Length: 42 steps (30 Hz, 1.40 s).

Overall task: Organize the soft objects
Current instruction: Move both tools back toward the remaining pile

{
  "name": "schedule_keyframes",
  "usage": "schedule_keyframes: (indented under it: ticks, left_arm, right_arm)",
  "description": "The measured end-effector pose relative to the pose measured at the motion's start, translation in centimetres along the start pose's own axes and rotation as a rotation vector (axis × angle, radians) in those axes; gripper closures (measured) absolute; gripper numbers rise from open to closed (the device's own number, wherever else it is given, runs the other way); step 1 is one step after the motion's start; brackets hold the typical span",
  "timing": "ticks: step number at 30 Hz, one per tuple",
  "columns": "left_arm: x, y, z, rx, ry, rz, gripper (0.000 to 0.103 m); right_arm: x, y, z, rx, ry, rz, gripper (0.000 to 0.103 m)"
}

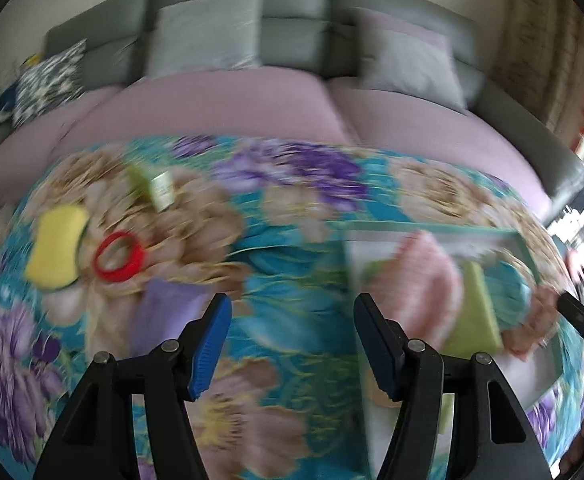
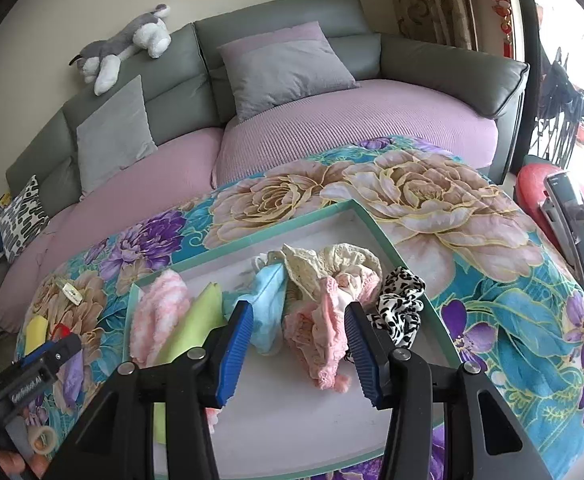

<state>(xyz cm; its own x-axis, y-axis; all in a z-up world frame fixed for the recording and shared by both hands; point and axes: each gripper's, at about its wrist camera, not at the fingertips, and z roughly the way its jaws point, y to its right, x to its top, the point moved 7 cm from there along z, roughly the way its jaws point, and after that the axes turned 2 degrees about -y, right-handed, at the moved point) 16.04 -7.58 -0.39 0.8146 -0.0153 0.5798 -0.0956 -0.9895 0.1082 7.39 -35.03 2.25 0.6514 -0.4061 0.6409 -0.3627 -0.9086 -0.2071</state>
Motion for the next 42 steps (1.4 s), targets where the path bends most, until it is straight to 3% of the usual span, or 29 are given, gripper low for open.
schedule_keyframes:
  ticks: [4, 9, 15, 19, 26, 42]
  left_arm:
    - [-0.2, -3.9, 0.5, 0.089, -0.010, -0.105, 0.019]
    - [-0.5, -7.5, 0.0, 0.214, 0.024, -0.178, 0.008]
    - [-0.3, -11.0, -1.3, 0.346, 0.060, -0.207, 0.007]
    - [-0.5, -13.3, -1.9, 0.366, 0.063, -0.270, 0.007]
    - [-0.9, -16.0, -3.2, 0.395, 0.088, -0.337, 0.007]
    - [-3.7, -23.5, -3.8, 0.459, 0.036, -0.464, 0.007]
  right_arm:
    - [0.3, -1.2, -0.7, 0.035, 0.035, -0.008, 0.052]
    - [-0.5, -6.2, -0.5, 0.133, 0.037, -0.103, 0.050]
    - [-2.7, -10.8, 1.5, 0.192, -0.026, -0.179, 0.044]
    - [-3.8, -12.9, 2.1, 0.208, -0.038, -0.218, 0.037]
    - [-5.6, -16.9, 2.8, 0.275, -0.062, -0.277, 0.037]
    - [-10.9, -25.0, 5.3, 0.364, -0.186, -0.383, 0.037]
